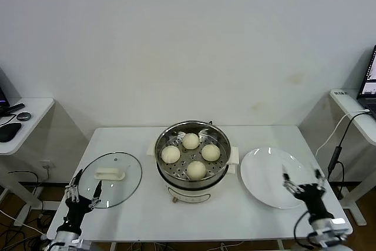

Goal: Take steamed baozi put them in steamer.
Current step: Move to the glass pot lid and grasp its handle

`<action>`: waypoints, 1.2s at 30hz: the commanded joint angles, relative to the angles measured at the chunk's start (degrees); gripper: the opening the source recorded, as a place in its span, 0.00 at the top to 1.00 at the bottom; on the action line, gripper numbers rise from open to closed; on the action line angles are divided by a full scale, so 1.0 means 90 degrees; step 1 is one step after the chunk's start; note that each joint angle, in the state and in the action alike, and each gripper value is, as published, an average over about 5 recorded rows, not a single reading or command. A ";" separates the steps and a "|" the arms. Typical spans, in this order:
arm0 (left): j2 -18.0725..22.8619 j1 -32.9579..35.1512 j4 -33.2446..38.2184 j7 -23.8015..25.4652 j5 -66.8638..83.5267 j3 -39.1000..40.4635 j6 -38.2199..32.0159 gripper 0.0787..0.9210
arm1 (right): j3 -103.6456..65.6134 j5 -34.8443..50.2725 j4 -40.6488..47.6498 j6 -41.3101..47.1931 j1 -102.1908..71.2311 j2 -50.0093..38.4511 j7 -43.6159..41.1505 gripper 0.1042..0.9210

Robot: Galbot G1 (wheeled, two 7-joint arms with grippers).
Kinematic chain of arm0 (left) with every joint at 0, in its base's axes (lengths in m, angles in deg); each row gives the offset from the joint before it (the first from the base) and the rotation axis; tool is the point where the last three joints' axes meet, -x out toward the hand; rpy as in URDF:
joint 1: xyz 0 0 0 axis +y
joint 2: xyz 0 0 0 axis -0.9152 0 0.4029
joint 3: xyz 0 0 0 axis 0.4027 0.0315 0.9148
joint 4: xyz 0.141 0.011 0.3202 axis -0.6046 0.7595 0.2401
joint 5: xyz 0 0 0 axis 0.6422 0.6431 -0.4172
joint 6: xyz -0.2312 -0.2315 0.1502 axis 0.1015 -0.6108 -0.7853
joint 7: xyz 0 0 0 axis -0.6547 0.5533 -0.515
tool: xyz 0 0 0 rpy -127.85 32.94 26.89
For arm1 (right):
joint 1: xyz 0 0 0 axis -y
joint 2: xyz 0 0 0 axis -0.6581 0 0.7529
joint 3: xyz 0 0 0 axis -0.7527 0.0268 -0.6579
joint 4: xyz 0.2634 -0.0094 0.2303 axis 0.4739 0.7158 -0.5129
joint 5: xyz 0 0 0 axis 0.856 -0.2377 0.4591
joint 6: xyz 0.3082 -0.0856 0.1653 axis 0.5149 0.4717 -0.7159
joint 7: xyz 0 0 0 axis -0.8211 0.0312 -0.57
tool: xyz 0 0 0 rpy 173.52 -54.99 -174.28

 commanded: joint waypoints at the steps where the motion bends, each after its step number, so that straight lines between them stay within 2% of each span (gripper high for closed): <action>1: -0.0790 -0.1650 -0.2189 -0.0294 -0.2811 0.0518 -0.0061 0.12 | -0.1009 0.0188 0.0041 -0.0133 -0.0450 0.0423 0.0167 0.12; 8: -0.1038 -0.2189 -0.2830 -0.0176 -0.2767 0.0831 -0.0176 0.12 | -0.0949 0.0045 -0.0160 -0.0054 -0.0552 0.0538 0.0181 0.12; 32: -0.1005 -0.3332 -0.3407 -0.0037 -0.2728 0.1475 -0.0163 0.12 | -0.0320 -0.0443 -0.0253 0.0025 -0.0661 0.0805 0.0125 0.12; 36: -0.1016 -0.3343 -0.3462 0.0089 -0.2646 0.1545 -0.0170 0.18 | -0.0169 -0.0577 -0.0218 0.0084 -0.0692 0.0830 0.0063 0.12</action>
